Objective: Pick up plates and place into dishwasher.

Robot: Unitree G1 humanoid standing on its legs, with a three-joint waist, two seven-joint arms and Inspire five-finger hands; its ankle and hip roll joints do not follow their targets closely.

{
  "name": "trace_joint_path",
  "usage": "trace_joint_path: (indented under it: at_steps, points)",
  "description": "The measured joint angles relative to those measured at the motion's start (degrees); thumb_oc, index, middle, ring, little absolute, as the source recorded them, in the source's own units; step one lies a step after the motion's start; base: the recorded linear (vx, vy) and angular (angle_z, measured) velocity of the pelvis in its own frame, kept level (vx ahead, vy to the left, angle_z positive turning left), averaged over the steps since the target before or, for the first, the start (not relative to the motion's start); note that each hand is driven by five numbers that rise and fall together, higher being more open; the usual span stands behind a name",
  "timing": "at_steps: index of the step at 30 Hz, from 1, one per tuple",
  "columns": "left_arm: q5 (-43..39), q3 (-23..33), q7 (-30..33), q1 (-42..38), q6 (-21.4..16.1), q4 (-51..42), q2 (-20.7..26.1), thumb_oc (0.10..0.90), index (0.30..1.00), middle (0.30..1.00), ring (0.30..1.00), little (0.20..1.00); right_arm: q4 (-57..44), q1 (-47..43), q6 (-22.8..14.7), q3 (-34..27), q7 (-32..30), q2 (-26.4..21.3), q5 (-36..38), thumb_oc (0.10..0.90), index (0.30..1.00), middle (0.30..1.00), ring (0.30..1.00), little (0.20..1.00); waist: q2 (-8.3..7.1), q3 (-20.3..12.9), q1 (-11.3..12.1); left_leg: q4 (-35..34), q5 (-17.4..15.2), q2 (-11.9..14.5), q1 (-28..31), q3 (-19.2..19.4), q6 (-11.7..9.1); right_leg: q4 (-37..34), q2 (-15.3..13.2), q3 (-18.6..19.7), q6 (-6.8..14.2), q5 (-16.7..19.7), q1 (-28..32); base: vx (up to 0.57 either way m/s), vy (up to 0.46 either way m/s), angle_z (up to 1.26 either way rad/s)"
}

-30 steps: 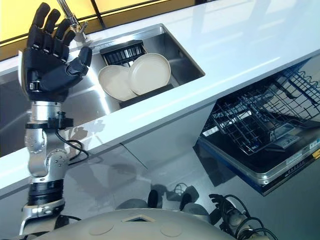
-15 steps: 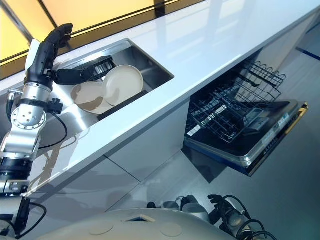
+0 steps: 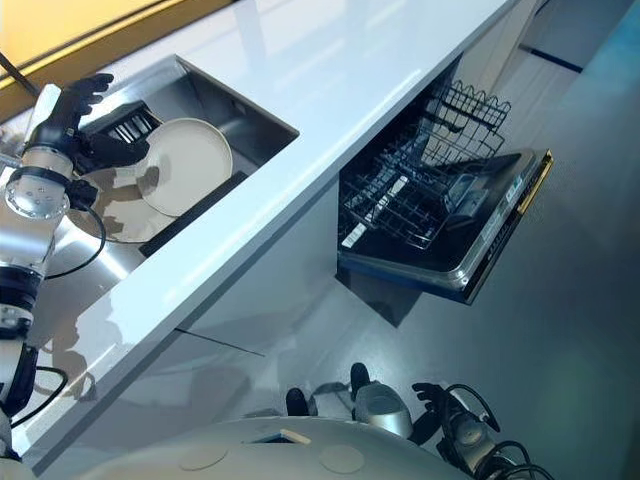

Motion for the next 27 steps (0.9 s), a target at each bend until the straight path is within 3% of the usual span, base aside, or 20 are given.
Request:
trace_joint_path:
  at_steps: [7, 14, 17, 18, 19, 20, 21, 23, 27]
  points:
    - [-0.25, -2.55, 0.48, -5.11, 0.17, 1.23, -0.02, 0.8, 0.9, 0.9, 0.9, 0.9, -0.01, -3.25, -1.03, 0.09, -0.87, -0.96, 2.52, 0.8, 0.9, 0.9, 0.9, 0.9, -1.78, 6.72, 0.25, 4.7, -1.29, -0.96, -5.6, -0.21, 1.2, 1.22, -1.34, -0.13, 1.0, 0.75, -3.44, -0.06, 0.064, 0.04]
    - [-0.47, -4.34, -0.03, -10.61, 0.08, 1.25, -0.03, 0.8, 0.9, 0.9, 0.9, 0.9, -0.67, -6.03, -2.99, 0.11, -1.69, -1.44, 4.24, 0.8, 0.9, 0.9, 0.9, 0.9, -2.61, 9.15, 1.28, 11.11, -4.27, -0.88, -10.92, -0.76, 1.66, 3.17, -1.95, -0.17, 1.87, 1.36, -6.54, -0.04, 0.05, 0.06]
    - [-4.26, -4.71, -3.54, -13.4, 0.88, 1.71, -0.03, 0.8, 0.9, 0.9, 0.9, 0.9, -0.64, -6.69, -3.28, 0.11, -2.45, -1.44, 5.63, 0.8, 0.9, 0.9, 0.9, 0.9, -2.65, 10.01, 1.72, 13.41, -5.14, -0.82, -12.71, -1.07, 1.94, 3.61, -2.13, -0.26, 1.92, 1.4, -7.26, -0.06, 0.024, 0.07]
    - [-5.73, -4.69, -5.74, -14.74, 1.07, 1.71, -0.02, 0.435, 0.587, 0.587, 0.587, 0.535, -0.64, -6.91, -3.32, 0.11, -2.74, -1.46, 5.67, 0.8, 0.9, 0.9, 0.9, 0.9, -2.62, 10.3, 1.72, 14.39, -5.5, -0.79, -13.49, -1.39, 2.06, 3.73, -2.19, -0.37, 1.92, 1.4, -7.48, -0.05, 0.026, 0.1]
    - [-7.8, -4.59, -8.22, -15.29, 1.21, 1.69, -0.01, 0.333, 0.5, 0.5, 0.5, 0.433, -0.65, -7.01, -3.32, 0.11, -2.8, -1.45, 5.67, 0.8, 0.9, 0.9, 0.9, 0.9, -2.62, 10.33, 1.8, 15.2, -5.85, -0.76, -14.09, -1.52, 2.05, 3.96, -2.22, -0.44, 1.92, 1.4, -7.76, -0.06, 0.037, 0.09]
    - [-9.09, -4.47, -10.07, -15.29, 1.18, 1.64, -0.01, 0.306, 0.476, 0.476, 0.476, 0.406, -0.65, -7.07, -3.3, 0.11, -2.82, -1.45, 5.67, 0.8, 0.9, 0.9, 0.9, 0.9, -2.6, 10.34, 1.8, 15.79, -6.16, -0.69, -14.42, -1.53, 2.08, 4.02, -2.22, -0.49, 1.92, 1.4, -7.8, -0.05, 0.038, 0.03]
    - [-10.83, -3.97, -12.32, -15.3, 1.18, 1.4, -0.01, 0.105, 0.305, 0.305, 0.305, 0.205, -0.62, -7.13, -3.32, 0.1, -2.84, -1.45, 5.66, 0.8, 0.9, 0.9, 0.9, 0.9, -2.6, 10.34, 1.8, 16.1, -6.39, -0.66, -14.53, -1.54, 2.2, 4.05, -2.25, -0.52, 1.92, 1.4, -7.8, -0.04, 0.035, 0.0]
    - [-14.26, -3.69, -15.2, -15.26, 1.18, 0.65, -0.02, 0.1, 0.3, 0.3, 0.3, 0.2, -0.64, -7.18, -3.28, 0.1, -2.87, -1.45, 5.66, 0.8, 0.9, 0.9, 0.9, 0.9, -2.54, 10.38, 1.91, 16.43, -6.56, -0.71, -14.62, -1.56, 2.35, 4.06, -2.35, -0.57, 1.92, 1.4, -7.78, -0.02, 0.034, 0.01]
    - [-20.02, 0.02, -14.28, -14.42, 1.81, 0.63, -0.15, 0.1, 0.3, 0.3, 0.3, 0.2, -0.53, -7.47, -3.28, 0.09, -2.86, -1.4, 5.55, 0.8, 0.9, 0.9, 0.9, 0.9, -2.23, 10.56, 1.74, 16.58, -6.42, -0.83, -14.18, -2.13, 2.81, 3.96, -2.7, -1.93, 1.91, 1.39, -7.07, 0.0, 0.014, 0.05]
